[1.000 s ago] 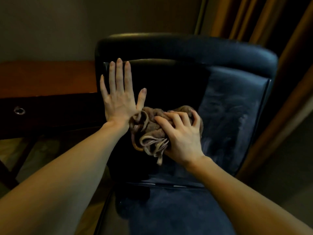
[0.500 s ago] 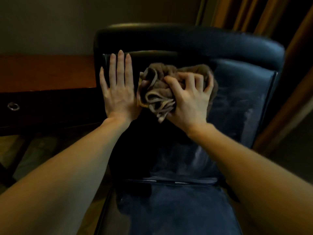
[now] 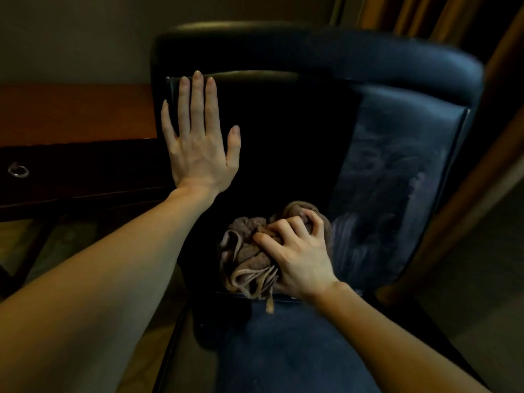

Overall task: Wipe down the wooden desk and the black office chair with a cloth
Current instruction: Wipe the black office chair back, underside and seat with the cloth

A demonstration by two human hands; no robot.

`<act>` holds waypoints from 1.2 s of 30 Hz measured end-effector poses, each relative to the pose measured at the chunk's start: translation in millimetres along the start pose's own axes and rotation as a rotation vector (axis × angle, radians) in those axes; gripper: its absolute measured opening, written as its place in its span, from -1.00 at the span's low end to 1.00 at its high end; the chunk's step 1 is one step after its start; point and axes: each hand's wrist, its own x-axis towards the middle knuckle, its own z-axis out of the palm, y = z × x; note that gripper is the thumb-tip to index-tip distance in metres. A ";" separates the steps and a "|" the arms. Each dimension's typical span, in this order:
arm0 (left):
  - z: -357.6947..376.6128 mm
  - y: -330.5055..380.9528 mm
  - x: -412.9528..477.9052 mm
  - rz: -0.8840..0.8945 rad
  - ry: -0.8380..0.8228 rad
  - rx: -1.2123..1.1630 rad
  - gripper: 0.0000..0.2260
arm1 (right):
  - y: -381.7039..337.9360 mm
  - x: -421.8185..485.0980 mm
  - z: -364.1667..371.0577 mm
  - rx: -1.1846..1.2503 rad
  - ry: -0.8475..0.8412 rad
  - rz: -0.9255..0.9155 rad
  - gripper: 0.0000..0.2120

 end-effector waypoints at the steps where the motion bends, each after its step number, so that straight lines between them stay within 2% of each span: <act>1: -1.2 0.2 -0.6 0.003 -0.002 -0.001 -0.34 | 3.6 0.8 -11.9 -0.002 -0.027 -0.052 -0.45; 3: -3.6 1.5 -0.5 0.006 -0.007 -0.002 -0.34 | 8.5 6.1 -37.5 -0.013 -0.002 -0.129 -0.47; 5: -4.5 1.5 -1.3 0.003 -0.010 -0.003 -0.33 | 13.9 15.4 -61.1 -0.039 0.142 -0.146 -0.55; 7: -6.1 -0.5 -1.5 -0.001 -0.015 0.002 -0.33 | 22.7 33.7 -81.6 -0.075 0.310 -0.071 -0.57; 9: -6.8 -1.7 -0.1 -0.006 -0.024 0.033 -0.33 | 30.7 53.6 -91.3 -0.112 0.386 0.047 -0.59; 13: -2.4 2.4 -1.8 0.006 -0.008 0.049 -0.34 | 25.3 60.4 -57.2 -0.124 0.240 0.263 -0.54; 18: 12.3 -2.8 -4.8 0.007 0.096 0.027 -0.37 | -5.1 39.6 12.6 -0.037 0.348 0.424 -0.66; 24: 13.0 0.4 -3.3 0.023 0.158 -0.023 -0.39 | -22.3 -15.7 65.0 -0.057 0.354 0.247 -0.63; 29: 6.4 0.7 -3.9 0.006 0.100 -0.018 -0.36 | -33.2 -56.4 90.2 -0.137 0.182 0.158 -0.54; 33: -3.3 4.5 -3.3 0.027 0.060 0.038 -0.34 | -35.3 -60.1 72.4 -0.100 0.101 0.105 -0.57; 36: -10.3 1.9 -7.8 0.054 0.041 0.025 -0.33 | -33.4 -54.9 33.1 -0.022 0.120 0.028 -0.64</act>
